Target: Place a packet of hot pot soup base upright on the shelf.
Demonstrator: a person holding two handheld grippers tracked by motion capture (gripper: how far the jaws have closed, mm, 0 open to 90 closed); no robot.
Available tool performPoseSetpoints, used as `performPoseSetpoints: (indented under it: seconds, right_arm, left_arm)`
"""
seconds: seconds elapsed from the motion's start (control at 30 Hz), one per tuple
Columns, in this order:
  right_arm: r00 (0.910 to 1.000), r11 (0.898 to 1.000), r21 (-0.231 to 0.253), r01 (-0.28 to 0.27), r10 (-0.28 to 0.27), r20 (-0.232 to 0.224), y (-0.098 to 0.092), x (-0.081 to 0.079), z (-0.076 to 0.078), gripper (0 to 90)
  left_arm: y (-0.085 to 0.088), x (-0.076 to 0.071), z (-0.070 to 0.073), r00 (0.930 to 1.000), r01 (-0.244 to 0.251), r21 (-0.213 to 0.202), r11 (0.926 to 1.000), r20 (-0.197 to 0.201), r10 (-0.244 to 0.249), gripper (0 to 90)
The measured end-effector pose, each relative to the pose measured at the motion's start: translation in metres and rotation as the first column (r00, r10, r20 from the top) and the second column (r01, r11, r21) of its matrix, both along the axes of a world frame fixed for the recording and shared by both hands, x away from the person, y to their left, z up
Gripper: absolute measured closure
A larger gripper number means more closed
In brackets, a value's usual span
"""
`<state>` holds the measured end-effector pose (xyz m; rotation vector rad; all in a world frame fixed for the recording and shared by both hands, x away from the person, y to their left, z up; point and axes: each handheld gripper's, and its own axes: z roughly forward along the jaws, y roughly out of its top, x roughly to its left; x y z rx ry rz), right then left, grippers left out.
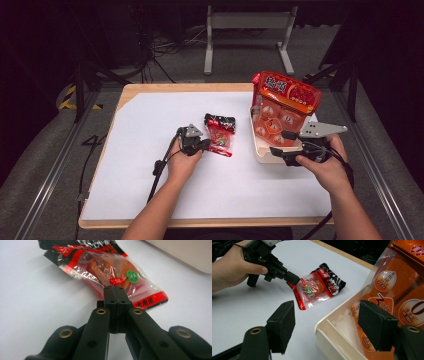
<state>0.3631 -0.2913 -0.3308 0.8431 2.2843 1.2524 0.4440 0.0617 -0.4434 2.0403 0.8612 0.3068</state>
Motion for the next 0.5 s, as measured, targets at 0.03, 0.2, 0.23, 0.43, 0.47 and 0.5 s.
performPoseSetpoints:
  seconds: [0.03,0.2,0.23,0.43,0.47,0.5]
  right_arm:
    - [1.0000,1.000,-0.003,0.001,-0.001,-0.002,0.000,0.001,0.000,30.9]
    - [0.9999,1.000,-0.001,-0.004,0.004,-0.012,0.004,0.002,-0.002,31.4]
    - [0.9999,1.000,-0.003,-0.005,0.005,-0.013,0.005,0.003,-0.002,31.5]
    - [0.9996,1.000,-0.004,-0.018,0.017,-0.023,0.010,0.004,-0.005,31.9]
    - [0.9995,1.000,-0.005,-0.019,0.019,-0.026,0.011,0.004,-0.006,31.8]
    - [0.9995,1.000,-0.005,-0.019,0.019,-0.026,0.011,0.004,-0.006,31.8]
  left_arm:
    - [0.001,-0.002,0.001,1.0000,0.000,0.002,1.0000,0.008,0.000,90.0]
    - [0.003,-0.009,0.009,0.9993,0.013,0.006,0.9999,0.035,-0.013,90.0]
    - [0.004,-0.011,0.010,0.9991,0.015,0.007,0.9999,0.040,-0.015,90.0]
    - [0.007,-0.022,0.015,0.9982,0.046,0.005,0.9989,0.039,-0.046,90.0]
    - [0.008,-0.024,0.017,0.9980,0.046,-0.001,0.9989,0.044,-0.046,90.0]
    - [0.008,-0.024,0.017,0.9980,0.046,-0.001,0.9989,0.044,-0.046,90.0]
